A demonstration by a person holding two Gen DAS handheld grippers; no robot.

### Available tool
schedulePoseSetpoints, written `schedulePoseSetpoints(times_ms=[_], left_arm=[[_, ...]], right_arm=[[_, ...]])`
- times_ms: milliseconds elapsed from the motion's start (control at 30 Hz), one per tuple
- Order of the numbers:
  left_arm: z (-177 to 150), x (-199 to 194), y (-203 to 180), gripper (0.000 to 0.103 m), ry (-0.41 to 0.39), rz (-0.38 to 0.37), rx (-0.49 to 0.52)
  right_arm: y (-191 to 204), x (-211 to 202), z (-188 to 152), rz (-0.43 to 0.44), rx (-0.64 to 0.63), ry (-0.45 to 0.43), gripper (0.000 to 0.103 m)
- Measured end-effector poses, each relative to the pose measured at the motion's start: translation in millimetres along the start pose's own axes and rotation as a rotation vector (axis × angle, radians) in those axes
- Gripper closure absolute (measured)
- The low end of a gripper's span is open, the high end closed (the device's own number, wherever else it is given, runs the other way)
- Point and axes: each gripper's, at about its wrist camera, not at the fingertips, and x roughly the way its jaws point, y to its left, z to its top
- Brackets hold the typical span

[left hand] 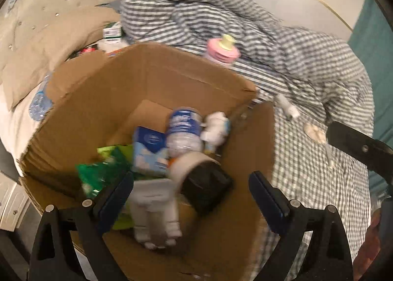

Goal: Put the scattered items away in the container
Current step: 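Carry the plush toy and phone stand to the box and release them, then move both tools back over the bed toward the toothpaste and pouch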

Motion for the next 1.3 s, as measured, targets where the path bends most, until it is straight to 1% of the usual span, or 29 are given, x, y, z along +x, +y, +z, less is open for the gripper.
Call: schedulePoseSetpoints(times_ms=[67,200,367,433,500,567,633,700,767,833,933,1000,1100,1167,1233,1300], left_arm=[[-4,-4,-22,0.005,-0.002,-0.017,0.032],[-14,-16,-67,0.004,-0.016,-0.068,0.093],[-24,-30,-122,0.000,-0.025,-0.094,0.147],[-27,-32,-138,0.000,-0.019,-0.097,0.167],[-29,-35,-151,0.000,-0.032,-0.097,0.176],[-29,-33,-164,0.000,-0.034,-0.092,0.183],[-27,-25,-175,0.000,-0.033,-0.070,0.184],[-23,-12,-186,0.000,-0.032,-0.047,0.188],[-18,4,-196,0.000,-0.013,-0.032,0.200],[-11,19,-202,0.000,0.011,-0.033,0.213],[2,41,-210,0.000,0.014,-0.037,0.216],[12,58,-215,0.000,0.013,-0.040,0.219],[27,88,-222,0.000,0.014,-0.033,0.195],[36,107,-224,0.000,0.017,-0.032,0.169],[43,126,-226,0.000,0.023,-0.011,0.151],[51,145,-228,0.000,0.033,0.006,0.142]], right_arm=[[-25,-24,-7,-0.018,0.033,-0.027,0.015],[-74,-76,-24,-0.103,0.093,-0.088,0.015],[-126,-131,-52,-0.169,0.157,-0.135,0.015],[-141,-146,-62,-0.192,0.166,-0.148,0.015],[-155,-159,-71,-0.218,0.173,-0.165,0.015],[-170,-168,-79,-0.220,0.193,-0.176,0.015],[-186,-172,-86,-0.219,0.215,-0.177,0.015],[-201,-171,-89,-0.239,0.228,-0.175,0.015],[-217,-165,-90,-0.261,0.238,-0.158,0.015],[-233,-156,-89,-0.258,0.250,-0.141,0.015],[-255,-133,-82,-0.249,0.274,-0.107,0.016],[-267,-115,-74,-0.245,0.275,-0.083,0.026],[-280,-82,-59,-0.230,0.264,-0.033,0.033],[-286,-59,-48,-0.237,0.247,-0.009,0.034],[-292,-37,-38,-0.242,0.234,0.014,0.034],[-299,-14,-27,-0.249,0.228,0.029,0.038]])
